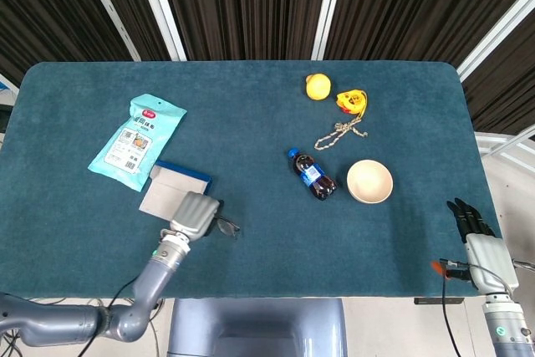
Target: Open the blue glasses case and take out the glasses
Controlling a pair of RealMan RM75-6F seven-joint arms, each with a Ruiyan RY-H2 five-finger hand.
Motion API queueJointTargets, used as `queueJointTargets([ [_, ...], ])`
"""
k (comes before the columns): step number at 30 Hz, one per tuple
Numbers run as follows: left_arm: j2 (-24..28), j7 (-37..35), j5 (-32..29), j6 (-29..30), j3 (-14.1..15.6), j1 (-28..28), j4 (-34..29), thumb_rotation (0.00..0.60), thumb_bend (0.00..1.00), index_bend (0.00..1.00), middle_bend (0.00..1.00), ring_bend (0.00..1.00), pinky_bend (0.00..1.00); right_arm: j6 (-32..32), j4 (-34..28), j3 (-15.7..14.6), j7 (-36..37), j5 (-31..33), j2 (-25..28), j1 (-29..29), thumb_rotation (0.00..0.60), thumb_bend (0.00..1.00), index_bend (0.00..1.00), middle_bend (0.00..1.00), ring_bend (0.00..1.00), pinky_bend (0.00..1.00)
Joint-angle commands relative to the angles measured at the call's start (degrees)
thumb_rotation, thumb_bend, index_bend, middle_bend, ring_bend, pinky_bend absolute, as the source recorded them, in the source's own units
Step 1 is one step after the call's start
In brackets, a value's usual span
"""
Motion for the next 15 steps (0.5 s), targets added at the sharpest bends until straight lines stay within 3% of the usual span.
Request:
queueJointTargets([
  [1,-3.4,2.2,-1.4,0.2,-0.7,-1.6,0.9,0.600,0.50,0.62,1.00,0.95,1.00,0.0,0.0,0.0,0.0,0.0,0.0,0.0,0.600,0.17,0.00,0.00,0.00,0.21],
  [3,-5.2,3.1,-2.2,0.2,-1.0,-2.3,2.0,0.600,0.49,0.58,1.00,0.95,1.00,-0.1,0.0,0.0,0.1,0.1,0.0,0.0,0.600,0.17,0.00,0.00,0.00,0.21],
  [7,-8.1,4.7,-3.7,0.7,-1.5,-3.3,3.7,0.600,0.33,0.36,1.00,0.94,1.00,0.0,0.0,0.0,0.1,0.1,0.1,0.0,0.600,0.17,0.00,0.00,0.00,0.21],
  [10,-8.6,4.9,-3.5,1.6,-1.4,-3.4,3.4,0.600,0.27,0.31,1.00,0.93,1.00,0.0,0.0,0.0,0.2,0.1,0.1,0.0,0.600,0.17,0.00,0.00,0.00,0.21],
  [15,-5.8,2.6,-0.6,4.2,-0.6,-1.5,-0.1,0.600,0.27,0.28,0.99,0.88,0.98,0.1,0.0,0.0,0.2,-0.1,0.2,-0.1,0.600,0.17,0.00,0.00,0.00,0.21],
])
